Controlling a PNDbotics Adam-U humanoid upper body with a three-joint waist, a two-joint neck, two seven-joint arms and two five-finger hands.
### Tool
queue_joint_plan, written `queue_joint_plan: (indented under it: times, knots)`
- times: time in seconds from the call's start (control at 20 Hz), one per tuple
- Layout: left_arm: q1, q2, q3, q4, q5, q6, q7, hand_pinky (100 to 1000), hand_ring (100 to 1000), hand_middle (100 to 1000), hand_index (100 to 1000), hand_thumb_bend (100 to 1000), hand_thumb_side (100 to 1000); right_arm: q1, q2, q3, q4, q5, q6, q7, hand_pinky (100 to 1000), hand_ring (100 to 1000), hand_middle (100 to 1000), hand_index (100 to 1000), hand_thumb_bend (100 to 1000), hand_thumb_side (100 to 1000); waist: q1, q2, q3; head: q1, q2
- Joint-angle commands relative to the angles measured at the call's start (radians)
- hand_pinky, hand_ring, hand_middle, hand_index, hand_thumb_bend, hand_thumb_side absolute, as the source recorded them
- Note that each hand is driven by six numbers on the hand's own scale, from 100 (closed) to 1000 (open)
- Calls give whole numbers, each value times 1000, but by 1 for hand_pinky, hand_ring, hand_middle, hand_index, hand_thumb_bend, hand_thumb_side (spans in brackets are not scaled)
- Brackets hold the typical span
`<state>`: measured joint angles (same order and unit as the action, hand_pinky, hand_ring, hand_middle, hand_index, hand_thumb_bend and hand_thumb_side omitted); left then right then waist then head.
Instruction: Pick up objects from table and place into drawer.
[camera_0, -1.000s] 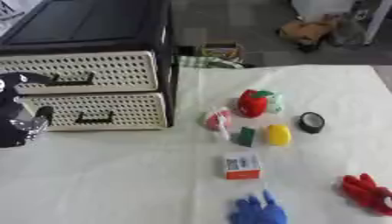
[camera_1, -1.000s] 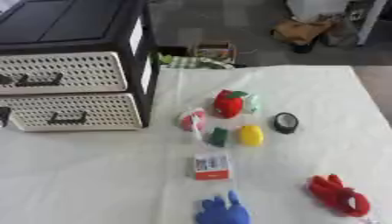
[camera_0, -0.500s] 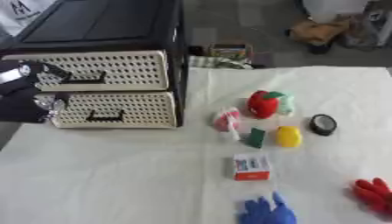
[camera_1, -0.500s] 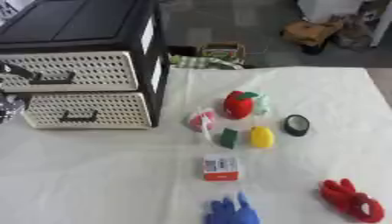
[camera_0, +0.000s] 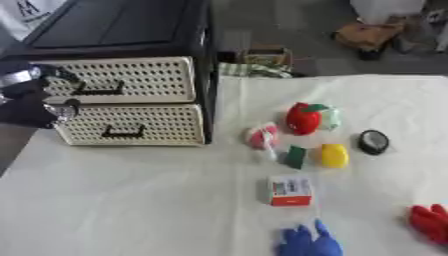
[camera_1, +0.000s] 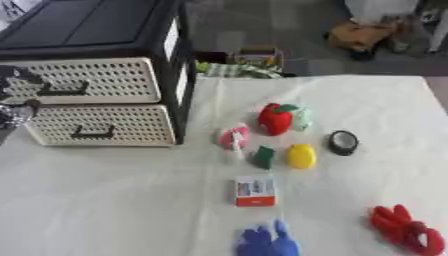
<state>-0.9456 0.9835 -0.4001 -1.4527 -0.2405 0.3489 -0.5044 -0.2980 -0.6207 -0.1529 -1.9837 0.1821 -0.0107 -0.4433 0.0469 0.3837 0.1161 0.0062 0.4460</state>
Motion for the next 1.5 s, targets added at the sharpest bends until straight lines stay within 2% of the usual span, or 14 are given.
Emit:
queue_joint_plan:
  times: [0.05, 0.45, 0.85, 1.25, 1.5]
  knots:
    - [-37, -4, 29, 55, -50, -36, -48, 100, 100, 100, 893, 105, 408, -3, -17, -10, -16, 0, 3, -6, 795, 567, 646, 839, 100, 812, 1, -16, -1, 2, -9]
    - [-85, -56, 71, 131, -176, -115, -174, 100, 100, 100, 887, 105, 408, -1, -13, -12, -16, -1, 3, -9, 796, 565, 644, 838, 100, 810, 0, -10, -5, 0, -15]
    - [-109, -78, 111, 134, -264, -160, -302, 100, 100, 100, 873, 105, 408, 0, -9, -13, -16, -1, 3, -8, 796, 564, 642, 837, 100, 809, -2, -4, -8, -1, -17]
    - [-134, -50, 161, 51, -365, -140, -400, 100, 100, 100, 885, 105, 408, 2, -8, -12, -16, -3, 3, -5, 796, 563, 640, 837, 100, 809, -1, -4, -2, -8, -11]
    - [-136, -63, 168, 53, -324, -119, -403, 100, 100, 100, 888, 105, 408, 4, -5, -14, -16, -4, 4, -5, 797, 563, 640, 837, 100, 808, -2, -7, -4, -6, -18]
